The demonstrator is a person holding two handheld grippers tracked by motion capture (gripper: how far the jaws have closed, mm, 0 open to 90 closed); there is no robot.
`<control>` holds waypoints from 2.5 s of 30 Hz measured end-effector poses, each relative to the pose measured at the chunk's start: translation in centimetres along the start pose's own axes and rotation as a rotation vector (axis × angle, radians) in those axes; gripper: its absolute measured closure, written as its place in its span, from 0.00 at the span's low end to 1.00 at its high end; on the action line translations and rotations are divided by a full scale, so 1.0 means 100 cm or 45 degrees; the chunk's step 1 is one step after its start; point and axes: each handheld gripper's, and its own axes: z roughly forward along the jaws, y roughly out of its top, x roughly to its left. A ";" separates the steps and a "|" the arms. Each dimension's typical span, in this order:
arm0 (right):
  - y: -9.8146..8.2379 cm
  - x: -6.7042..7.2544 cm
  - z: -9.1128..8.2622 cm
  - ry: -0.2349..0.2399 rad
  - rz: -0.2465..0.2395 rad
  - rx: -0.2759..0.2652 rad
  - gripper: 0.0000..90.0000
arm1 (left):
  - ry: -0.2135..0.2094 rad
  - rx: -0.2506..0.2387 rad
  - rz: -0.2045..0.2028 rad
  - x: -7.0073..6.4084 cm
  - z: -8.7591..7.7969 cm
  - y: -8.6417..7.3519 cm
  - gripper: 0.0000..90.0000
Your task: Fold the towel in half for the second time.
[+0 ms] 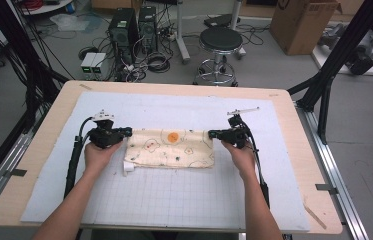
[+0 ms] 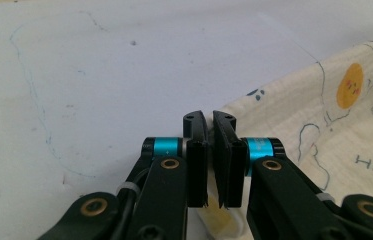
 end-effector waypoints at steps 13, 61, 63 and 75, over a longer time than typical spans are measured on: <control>-0.013 0.009 -0.013 0.058 -0.041 -0.031 0.93 | -0.034 -0.023 0.017 -0.006 -0.011 -0.012 0.94; -0.053 0.047 -0.038 0.074 -0.180 -0.032 0.68 | -0.175 0.014 0.228 -0.041 -0.053 -0.041 0.64; -0.051 0.051 -0.042 0.079 -0.188 -0.051 0.68 | -0.170 0.004 0.240 -0.043 -0.055 -0.039 0.59; -0.030 0.073 -0.019 0.118 -0.245 -0.039 0.88 | -0.232 0.004 0.287 -0.067 -0.036 -0.015 0.85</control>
